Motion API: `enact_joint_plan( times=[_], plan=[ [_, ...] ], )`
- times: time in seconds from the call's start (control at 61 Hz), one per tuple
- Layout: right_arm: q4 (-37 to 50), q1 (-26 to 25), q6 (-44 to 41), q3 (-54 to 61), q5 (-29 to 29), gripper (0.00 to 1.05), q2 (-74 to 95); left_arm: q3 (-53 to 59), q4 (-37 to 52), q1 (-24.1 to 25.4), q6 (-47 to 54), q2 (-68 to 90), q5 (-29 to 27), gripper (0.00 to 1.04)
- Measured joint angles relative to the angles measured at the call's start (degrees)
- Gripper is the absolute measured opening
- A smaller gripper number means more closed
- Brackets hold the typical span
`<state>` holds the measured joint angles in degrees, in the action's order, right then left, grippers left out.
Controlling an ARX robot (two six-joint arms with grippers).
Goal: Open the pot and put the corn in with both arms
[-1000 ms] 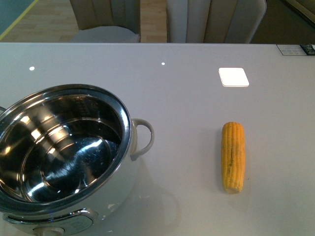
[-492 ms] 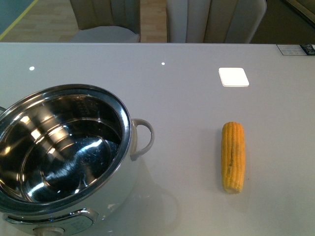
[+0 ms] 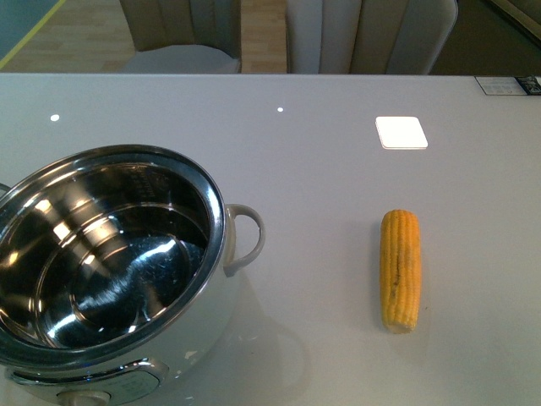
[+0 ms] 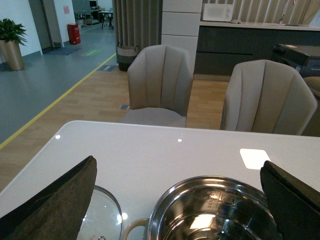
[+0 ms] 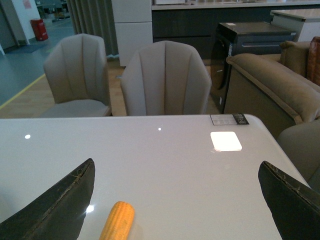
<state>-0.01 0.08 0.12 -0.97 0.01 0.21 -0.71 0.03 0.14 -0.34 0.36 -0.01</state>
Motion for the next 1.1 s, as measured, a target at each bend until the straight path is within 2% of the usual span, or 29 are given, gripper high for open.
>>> enact_joint_plan(
  times=[0.098, 0.18, 0.213, 0.311, 0.393, 0.557, 0.656, 0.803, 1.098],
  plan=[
    [-0.2, 0.0, 0.2, -0.1, 0.3, 0.96, 0.1, 0.0, 0.0, 0.0, 0.0, 0.0, 0.0, 0.98],
    [-17.5, 2.9, 9.0, -7.2, 9.3, 0.96, 10.6, 0.0, 0.0, 0.0, 0.0, 0.0, -0.1, 0.98],
    [-23.6, 3.4, 12.6, -9.7, 9.6, 0.96, 16.4, 0.0, 0.0, 0.0, 0.0, -0.1, 0.0, 0.98],
    [-25.1, 4.0, 18.3, -10.4, 8.7, 0.96, 24.5, 0.0, 0.0, 0.0, 0.0, -0.1, 0.0, 0.98],
    [-16.9, 4.8, 21.5, -11.1, 7.6, 0.96, 34.6, 0.0, 0.0, 0.0, 0.0, -0.1, 0.0, 0.98],
    [7.3, 9.3, 21.9, -17.6, 7.1, 0.96, 64.3, 0.0, 0.0, 0.0, 0.0, -0.1, 0.0, 0.98],
    [14.5, 11.1, 22.2, -21.8, 7.8, 0.96, 76.7, 0.0, 0.0, 0.0, 0.0, -0.1, 0.0, 0.98],
    [21.2, 12.8, 21.8, -28.0, 8.8, 0.96, 94.0, 0.0, 0.0, 0.0, 0.0, -0.1, 0.0, 0.98],
    [23.6, 15.5, 21.7, -37.4, 9.9, 0.96, 114.7, 0.0, 0.0, 0.0, 0.0, -0.1, 0.0, 0.98]
  ],
)
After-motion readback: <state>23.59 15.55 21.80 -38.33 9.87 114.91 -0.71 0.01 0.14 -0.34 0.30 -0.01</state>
